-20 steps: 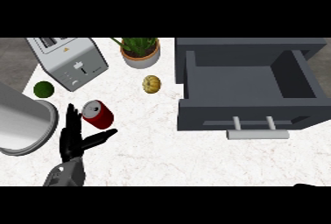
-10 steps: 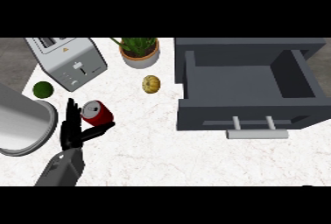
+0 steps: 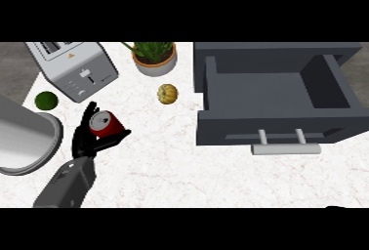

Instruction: Pick up the can, place it into the drawer and close the drawer

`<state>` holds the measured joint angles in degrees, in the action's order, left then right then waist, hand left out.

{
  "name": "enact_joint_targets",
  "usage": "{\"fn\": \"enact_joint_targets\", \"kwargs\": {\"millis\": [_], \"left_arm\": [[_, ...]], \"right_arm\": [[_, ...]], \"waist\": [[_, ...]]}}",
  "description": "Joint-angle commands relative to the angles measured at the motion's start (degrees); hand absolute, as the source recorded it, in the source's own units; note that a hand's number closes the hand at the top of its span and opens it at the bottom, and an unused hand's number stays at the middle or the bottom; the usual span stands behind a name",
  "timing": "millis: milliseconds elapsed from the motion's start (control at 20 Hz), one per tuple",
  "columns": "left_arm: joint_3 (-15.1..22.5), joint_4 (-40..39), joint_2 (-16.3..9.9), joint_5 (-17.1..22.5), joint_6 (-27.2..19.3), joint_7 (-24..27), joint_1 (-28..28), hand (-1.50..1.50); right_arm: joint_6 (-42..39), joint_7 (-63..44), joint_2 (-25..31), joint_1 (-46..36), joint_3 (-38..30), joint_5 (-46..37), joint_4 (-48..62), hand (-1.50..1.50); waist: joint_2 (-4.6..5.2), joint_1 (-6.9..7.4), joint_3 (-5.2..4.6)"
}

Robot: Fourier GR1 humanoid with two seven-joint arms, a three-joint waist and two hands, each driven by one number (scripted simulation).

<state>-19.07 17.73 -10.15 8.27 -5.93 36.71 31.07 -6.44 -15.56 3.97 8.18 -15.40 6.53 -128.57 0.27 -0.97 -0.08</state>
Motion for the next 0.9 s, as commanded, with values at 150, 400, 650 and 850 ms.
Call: {"fn": "enact_joint_targets", "kwargs": {"millis": [150,400,650,850], "left_arm": [[-0.73,-4.14,0.53,1.07,5.34,3.71,2.74,1.50],[-0.28,-5.12,1.32,0.45,5.49,5.75,5.45,1.50],[0.13,-4.66,1.58,0.52,6.10,5.35,7.68,1.50],[3.40,-2.17,5.31,-1.33,6.55,3.54,7.95,1.50]], "right_arm": [[-0.78,0.69,2.85,-3.77,-3.85,2.43,3.67,-1.50],[-0.54,1.04,-0.44,2.13,-0.84,-0.88,-1.00,-1.50],[2.77,-1.02,-1.22,-2.85,2.04,-5.00,-0.31,-1.50],[1.16,1.26,2.86,-6.54,-3.75,-1.03,5.59,-1.50]], "waist": [[0.11,-0.08,-0.01],[0.16,-0.72,-0.03],[0.10,-0.11,-0.02],[-0.12,0.49,0.06]]}}
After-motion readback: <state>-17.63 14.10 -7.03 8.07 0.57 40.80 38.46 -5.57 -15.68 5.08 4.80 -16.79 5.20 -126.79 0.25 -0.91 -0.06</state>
